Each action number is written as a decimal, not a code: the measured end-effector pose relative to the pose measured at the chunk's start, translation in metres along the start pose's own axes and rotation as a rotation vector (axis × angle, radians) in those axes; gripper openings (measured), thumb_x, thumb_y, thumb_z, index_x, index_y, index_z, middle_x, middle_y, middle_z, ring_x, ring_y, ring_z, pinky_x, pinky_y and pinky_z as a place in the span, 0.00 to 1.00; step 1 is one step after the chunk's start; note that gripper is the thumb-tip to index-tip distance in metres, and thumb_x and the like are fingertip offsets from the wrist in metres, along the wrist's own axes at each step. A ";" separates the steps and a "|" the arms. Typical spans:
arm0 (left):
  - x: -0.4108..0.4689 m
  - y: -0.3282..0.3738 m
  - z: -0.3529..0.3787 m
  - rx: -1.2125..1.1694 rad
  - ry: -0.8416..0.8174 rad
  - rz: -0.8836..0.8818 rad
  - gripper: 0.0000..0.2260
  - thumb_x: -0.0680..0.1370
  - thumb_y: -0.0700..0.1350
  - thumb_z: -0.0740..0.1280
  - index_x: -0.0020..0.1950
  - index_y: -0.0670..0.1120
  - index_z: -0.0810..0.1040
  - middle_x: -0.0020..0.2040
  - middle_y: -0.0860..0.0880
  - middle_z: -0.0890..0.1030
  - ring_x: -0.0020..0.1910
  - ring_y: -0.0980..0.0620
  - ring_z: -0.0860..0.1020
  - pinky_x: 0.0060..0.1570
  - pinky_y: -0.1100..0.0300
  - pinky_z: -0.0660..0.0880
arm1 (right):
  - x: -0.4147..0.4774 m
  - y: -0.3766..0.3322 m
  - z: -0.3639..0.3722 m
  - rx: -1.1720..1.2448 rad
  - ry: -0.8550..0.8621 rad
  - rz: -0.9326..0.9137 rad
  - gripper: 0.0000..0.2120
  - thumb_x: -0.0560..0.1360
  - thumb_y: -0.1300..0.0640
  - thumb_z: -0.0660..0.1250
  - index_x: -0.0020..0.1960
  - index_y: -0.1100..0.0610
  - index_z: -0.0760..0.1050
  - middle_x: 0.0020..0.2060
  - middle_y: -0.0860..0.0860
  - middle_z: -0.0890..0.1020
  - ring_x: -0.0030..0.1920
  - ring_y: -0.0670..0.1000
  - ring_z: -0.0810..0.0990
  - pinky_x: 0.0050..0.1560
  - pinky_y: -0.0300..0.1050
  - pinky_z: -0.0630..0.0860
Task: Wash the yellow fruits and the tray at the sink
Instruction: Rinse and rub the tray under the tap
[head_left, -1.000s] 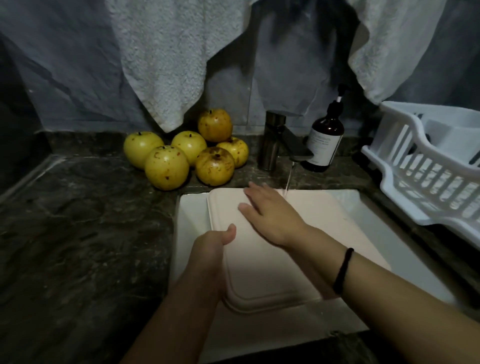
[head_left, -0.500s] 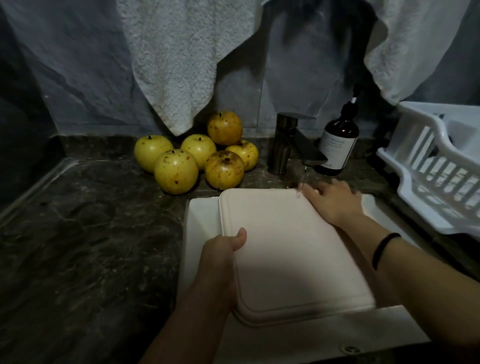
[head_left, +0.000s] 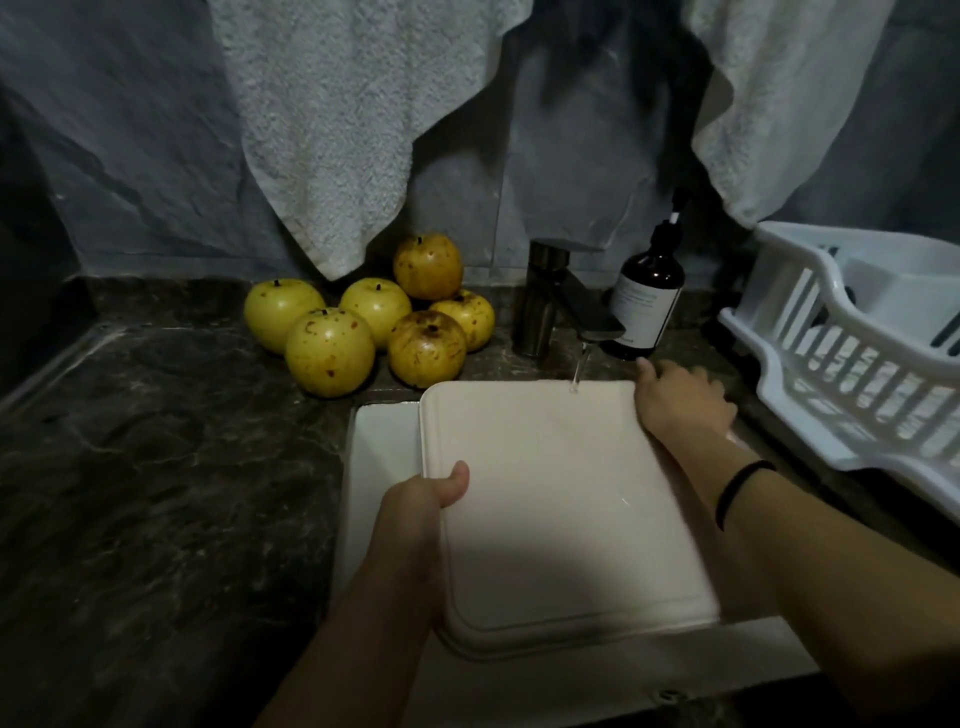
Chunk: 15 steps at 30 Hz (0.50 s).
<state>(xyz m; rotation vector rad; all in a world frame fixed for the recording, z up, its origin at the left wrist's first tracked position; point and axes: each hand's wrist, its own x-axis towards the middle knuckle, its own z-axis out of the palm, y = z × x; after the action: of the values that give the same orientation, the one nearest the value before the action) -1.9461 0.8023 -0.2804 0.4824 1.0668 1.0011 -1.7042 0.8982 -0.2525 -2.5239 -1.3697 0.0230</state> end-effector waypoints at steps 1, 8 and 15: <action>0.001 0.000 0.000 -0.006 -0.001 -0.003 0.15 0.78 0.44 0.65 0.61 0.37 0.74 0.53 0.33 0.81 0.52 0.32 0.79 0.52 0.38 0.75 | -0.004 -0.002 0.001 -0.010 0.012 -0.035 0.26 0.81 0.41 0.46 0.71 0.54 0.67 0.70 0.60 0.67 0.70 0.61 0.63 0.67 0.59 0.60; 0.004 0.001 -0.005 -0.028 0.050 -0.007 0.15 0.77 0.47 0.67 0.59 0.39 0.75 0.54 0.35 0.80 0.52 0.33 0.78 0.56 0.35 0.72 | -0.048 -0.037 0.013 -0.072 -0.188 -0.361 0.33 0.79 0.36 0.41 0.78 0.52 0.50 0.78 0.52 0.47 0.77 0.55 0.41 0.73 0.63 0.40; 0.001 -0.001 -0.005 -0.052 -0.008 0.092 0.08 0.79 0.43 0.62 0.48 0.43 0.79 0.45 0.38 0.84 0.47 0.38 0.80 0.56 0.42 0.74 | -0.125 -0.066 0.016 -0.065 -0.284 -0.693 0.28 0.81 0.41 0.42 0.78 0.50 0.44 0.78 0.51 0.42 0.77 0.53 0.39 0.74 0.59 0.37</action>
<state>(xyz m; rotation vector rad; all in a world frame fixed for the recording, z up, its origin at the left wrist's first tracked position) -1.9498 0.8021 -0.2835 0.4959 1.0166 1.1045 -1.8300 0.8332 -0.2665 -2.0079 -2.3157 0.2084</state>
